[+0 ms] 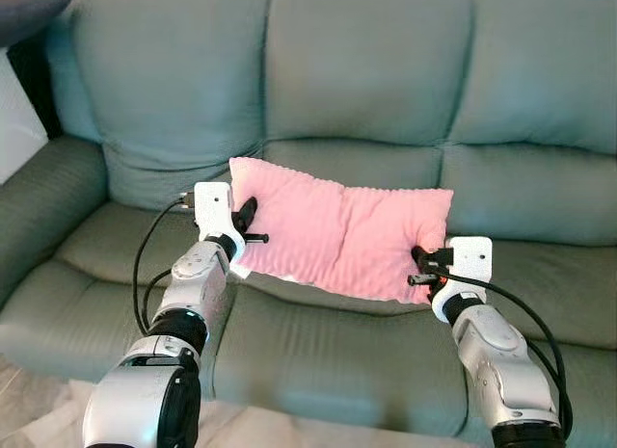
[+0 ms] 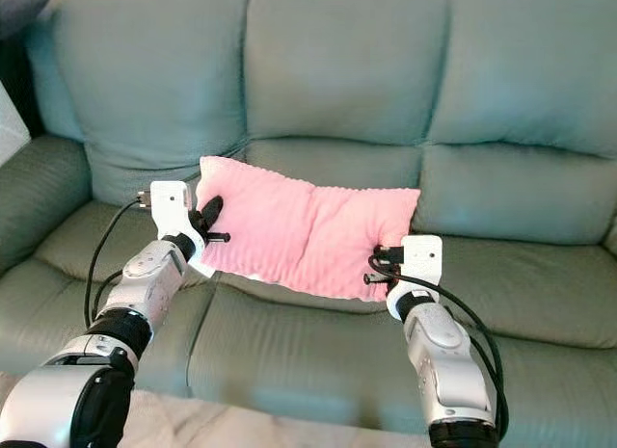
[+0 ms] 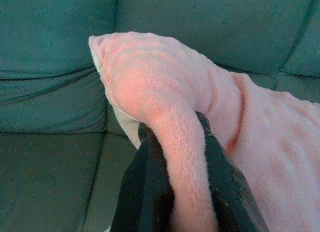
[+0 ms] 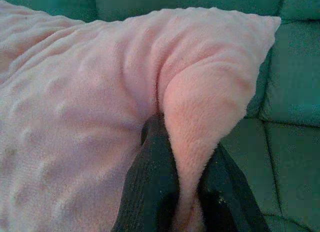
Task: Move the pillow to the sofa
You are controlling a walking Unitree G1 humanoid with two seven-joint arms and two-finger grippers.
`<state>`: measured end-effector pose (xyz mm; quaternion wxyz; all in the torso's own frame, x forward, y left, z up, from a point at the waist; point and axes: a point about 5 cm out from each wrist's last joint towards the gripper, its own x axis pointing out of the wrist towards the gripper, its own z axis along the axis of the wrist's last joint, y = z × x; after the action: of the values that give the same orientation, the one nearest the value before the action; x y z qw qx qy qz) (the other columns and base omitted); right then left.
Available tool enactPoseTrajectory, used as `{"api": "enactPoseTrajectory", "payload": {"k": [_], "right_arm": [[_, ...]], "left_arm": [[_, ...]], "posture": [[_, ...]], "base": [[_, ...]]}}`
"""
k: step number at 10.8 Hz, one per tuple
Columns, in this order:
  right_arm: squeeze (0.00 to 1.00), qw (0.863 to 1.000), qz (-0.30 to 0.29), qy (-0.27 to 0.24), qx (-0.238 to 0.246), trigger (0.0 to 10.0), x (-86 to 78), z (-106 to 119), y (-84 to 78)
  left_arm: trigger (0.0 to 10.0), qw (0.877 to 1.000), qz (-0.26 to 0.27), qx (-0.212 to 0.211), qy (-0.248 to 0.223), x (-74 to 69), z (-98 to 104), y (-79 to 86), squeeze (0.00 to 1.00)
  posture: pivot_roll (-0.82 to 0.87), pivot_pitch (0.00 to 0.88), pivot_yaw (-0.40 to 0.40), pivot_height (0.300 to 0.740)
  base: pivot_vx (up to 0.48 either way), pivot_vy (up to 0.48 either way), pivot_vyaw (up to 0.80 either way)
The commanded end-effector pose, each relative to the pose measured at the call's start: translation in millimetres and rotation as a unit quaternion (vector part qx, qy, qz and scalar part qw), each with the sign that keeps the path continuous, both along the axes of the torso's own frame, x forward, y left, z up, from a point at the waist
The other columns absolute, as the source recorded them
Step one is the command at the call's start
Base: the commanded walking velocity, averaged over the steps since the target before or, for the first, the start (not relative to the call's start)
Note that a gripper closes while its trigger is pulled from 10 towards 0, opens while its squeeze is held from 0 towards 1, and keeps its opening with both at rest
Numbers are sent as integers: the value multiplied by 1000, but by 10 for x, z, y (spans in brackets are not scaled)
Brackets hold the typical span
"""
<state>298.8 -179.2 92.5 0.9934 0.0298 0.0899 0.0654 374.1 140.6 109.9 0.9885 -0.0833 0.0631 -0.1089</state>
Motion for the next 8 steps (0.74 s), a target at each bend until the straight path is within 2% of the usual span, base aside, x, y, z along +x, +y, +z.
{"api": "enactPoseTrajectory", "payload": {"k": [1, 6, 7, 8], "right_arm": [[0, 1000, -2, -13, -3, 10000, 28, 51, -11], [0, 1000, -9, -18, -4, 10000, 50, 68, -33], [0, 1000, -9, -18, -3, 10000, 42, 62, -43], [0, 1000, -15, -19, -3, 10000, 34, 40, -77]], "left_arm": [[10000, 1000, -2, 6, -17, 33, 78, 5, 0], [10000, 999, -18, 3, -31, 17, 85, -67, 0], [10000, 999, -15, 7, -27, -6, 41, -57, 0], [10000, 1000, -8, -3, -4, -58, -79, -31, 0]], "posture": [[-222, 40, 70, 740], [-222, 43, 73, 740], [-221, 48, 73, 740], [-217, 63, 77, 740]], "base": [[0, 0, 0], [0, 0, 0], [0, 0, 0], [0, 0, 0]]}}
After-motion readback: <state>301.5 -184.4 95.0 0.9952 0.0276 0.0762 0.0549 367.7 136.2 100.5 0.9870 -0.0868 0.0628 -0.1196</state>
